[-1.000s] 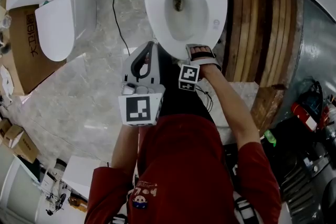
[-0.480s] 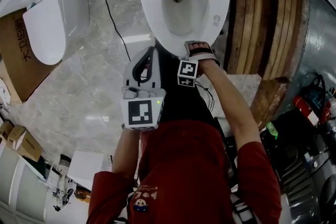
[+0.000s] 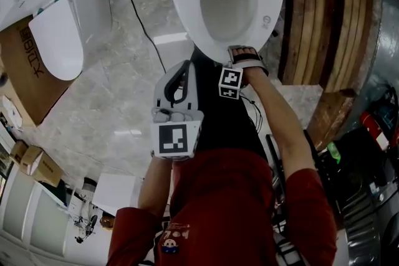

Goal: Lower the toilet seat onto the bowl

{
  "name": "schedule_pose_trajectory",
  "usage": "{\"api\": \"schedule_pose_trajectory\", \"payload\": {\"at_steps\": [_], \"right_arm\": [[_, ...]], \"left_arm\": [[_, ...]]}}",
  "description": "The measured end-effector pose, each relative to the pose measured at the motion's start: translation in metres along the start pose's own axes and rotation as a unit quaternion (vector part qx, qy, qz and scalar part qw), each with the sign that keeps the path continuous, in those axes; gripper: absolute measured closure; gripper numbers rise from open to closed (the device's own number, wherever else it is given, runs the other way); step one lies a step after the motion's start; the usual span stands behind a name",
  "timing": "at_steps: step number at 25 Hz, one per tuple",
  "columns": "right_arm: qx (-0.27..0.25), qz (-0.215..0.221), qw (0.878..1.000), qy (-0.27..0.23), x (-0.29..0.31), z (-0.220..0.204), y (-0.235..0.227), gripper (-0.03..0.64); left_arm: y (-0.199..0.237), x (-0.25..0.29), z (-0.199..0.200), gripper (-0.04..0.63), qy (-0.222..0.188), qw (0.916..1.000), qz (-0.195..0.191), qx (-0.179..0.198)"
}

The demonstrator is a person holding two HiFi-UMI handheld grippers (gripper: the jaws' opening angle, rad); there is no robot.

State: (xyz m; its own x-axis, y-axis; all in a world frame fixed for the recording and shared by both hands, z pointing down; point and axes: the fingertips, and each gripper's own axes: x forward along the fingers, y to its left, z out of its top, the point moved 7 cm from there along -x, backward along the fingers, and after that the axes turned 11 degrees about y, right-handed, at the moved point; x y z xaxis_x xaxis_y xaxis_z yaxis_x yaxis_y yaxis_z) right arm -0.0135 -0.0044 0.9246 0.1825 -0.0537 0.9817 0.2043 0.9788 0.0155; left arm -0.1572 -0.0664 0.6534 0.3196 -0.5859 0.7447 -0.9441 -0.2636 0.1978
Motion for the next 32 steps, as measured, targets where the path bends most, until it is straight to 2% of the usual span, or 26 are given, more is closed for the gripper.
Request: {"api": "schedule_pose_trajectory", "payload": {"at_steps": [13, 18, 24, 28, 32], "right_arm": [[0.008, -0.003, 1.000, 0.028, 0.023, 0.007, -0.005, 0.353], [0.026, -0.024, 0.999, 0.025, 0.020, 0.005, -0.001, 0.353], [0.083, -0.070, 0.994, -0.015, 0.001, -0.001, 0.005, 0.354], [0.139, -0.070, 0.987, -0.034, -0.017, -0.006, 0.008, 0.353], [0.200, -0.071, 0.976, -0.056, -0.039, -0.014, 0.004, 0.353]], "left_arm": [[-0.006, 0.008, -0.001, 0.583, 0.012, 0.9999, -0.007, -0.002], [-0.013, 0.004, 0.002, 0.583, 0.012, 0.9998, -0.008, 0.010], [-0.020, -0.006, 0.008, 0.583, 0.007, 0.9996, -0.011, 0.026], [-0.029, -0.014, 0.012, 0.583, -0.002, 0.9992, -0.013, 0.037], [-0.036, -0.026, 0.016, 0.583, -0.010, 0.9983, -0.008, 0.057]]}}
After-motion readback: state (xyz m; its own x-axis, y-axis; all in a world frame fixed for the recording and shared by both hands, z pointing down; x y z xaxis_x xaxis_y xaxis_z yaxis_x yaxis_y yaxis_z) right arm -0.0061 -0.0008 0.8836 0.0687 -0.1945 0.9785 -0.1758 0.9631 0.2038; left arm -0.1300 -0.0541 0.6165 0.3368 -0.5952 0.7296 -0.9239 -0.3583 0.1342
